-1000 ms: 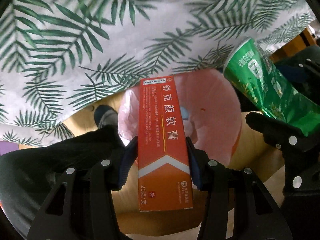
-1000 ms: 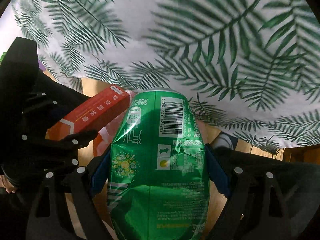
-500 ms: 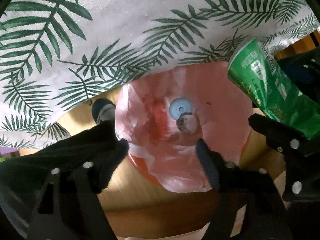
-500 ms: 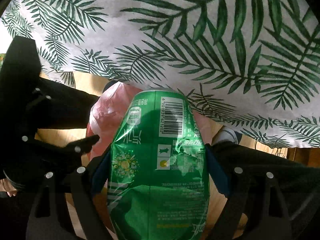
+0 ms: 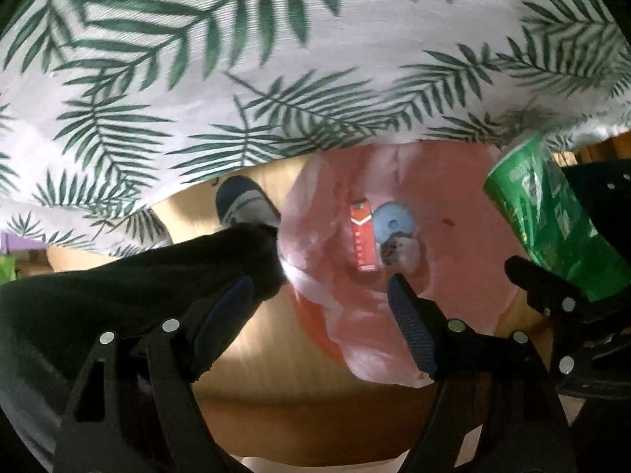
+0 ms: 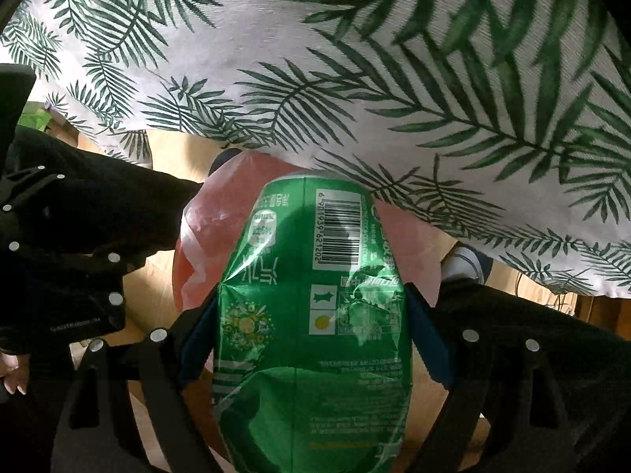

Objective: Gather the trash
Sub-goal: 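Carry box and green can down to the pink bin and release both, then raise both empty tools back over the table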

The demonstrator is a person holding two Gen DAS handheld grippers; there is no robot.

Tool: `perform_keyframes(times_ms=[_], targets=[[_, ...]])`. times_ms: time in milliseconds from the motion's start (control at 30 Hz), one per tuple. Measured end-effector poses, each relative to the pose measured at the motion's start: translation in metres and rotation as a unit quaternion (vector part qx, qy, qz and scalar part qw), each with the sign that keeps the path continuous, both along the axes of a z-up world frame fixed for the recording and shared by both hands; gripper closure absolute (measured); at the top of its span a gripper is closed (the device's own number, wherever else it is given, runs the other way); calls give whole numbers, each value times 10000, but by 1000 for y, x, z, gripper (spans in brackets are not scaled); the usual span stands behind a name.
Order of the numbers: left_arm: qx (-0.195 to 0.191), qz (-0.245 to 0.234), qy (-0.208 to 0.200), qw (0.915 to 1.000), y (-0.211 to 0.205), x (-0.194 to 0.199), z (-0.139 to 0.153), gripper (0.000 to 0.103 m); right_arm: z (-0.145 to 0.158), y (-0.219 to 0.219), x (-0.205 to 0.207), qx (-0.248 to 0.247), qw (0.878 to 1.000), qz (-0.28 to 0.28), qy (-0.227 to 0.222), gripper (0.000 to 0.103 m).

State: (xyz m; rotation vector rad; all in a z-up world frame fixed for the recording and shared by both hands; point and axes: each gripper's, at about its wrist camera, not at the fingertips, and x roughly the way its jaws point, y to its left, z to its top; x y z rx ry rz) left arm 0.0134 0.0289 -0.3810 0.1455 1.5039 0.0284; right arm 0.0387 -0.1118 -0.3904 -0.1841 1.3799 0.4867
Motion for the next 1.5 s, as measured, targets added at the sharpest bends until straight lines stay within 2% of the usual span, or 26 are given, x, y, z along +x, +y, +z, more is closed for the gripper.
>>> perform_keyframes(times_ms=[100, 300, 467, 600, 700, 867, 1000, 1067, 1133, 1233, 1367, 1500], targets=[[-47, 113, -26, 9999, 4, 1, 3, 28, 2, 0, -1, -17, 10000, 9, -93, 5], [-260, 200, -149, 9994, 6, -1, 16, 28, 16, -7, -3, 89, 9998, -70, -176, 5], [-497, 176, -459, 9976, 1, -6, 43, 28, 50, -10, -11, -188, 9969, -135, -757, 5], [-666, 101, -820, 9944, 1, -12, 75, 28, 76, -17, -21, -190, 9945, -132, -1021, 5], [-712, 37, -1225, 9899, 0, -21, 112, 28, 100, -25, -31, -177, 9910, -171, -1315, 5], [-473, -103, -1833, 9819, -4, -33, 180, 28, 159, -41, -49, -173, 9821, -186, -1866, 5], [-410, -324, -2475, 9675, -7, -43, 247, 26, 219, -51, -60, -130, 9724, -297, -2312, 5], [-406, -408, -2824, 9576, -9, -46, 284, 13, 254, -61, -63, -72, 9659, -406, -2554, 5], [-407, -473, -3170, 9464, -11, -49, 318, 6, 278, -67, -65, 27, 9611, -488, -2720, 5], [-431, -571, -3509, 9337, -13, -48, 357, 6, 317, -75, -65, 84, 9496, -603, -3073, 5], [-413, -631, -3819, 9211, -15, -38, 394, 6, 366, -85, -58, 144, 9326, -722, -3534, 5], [-428, -629, -3990, 9138, -17, -17, 418, 6, 393, -92, -41, 140, 9182, -821, -3872, 5]])
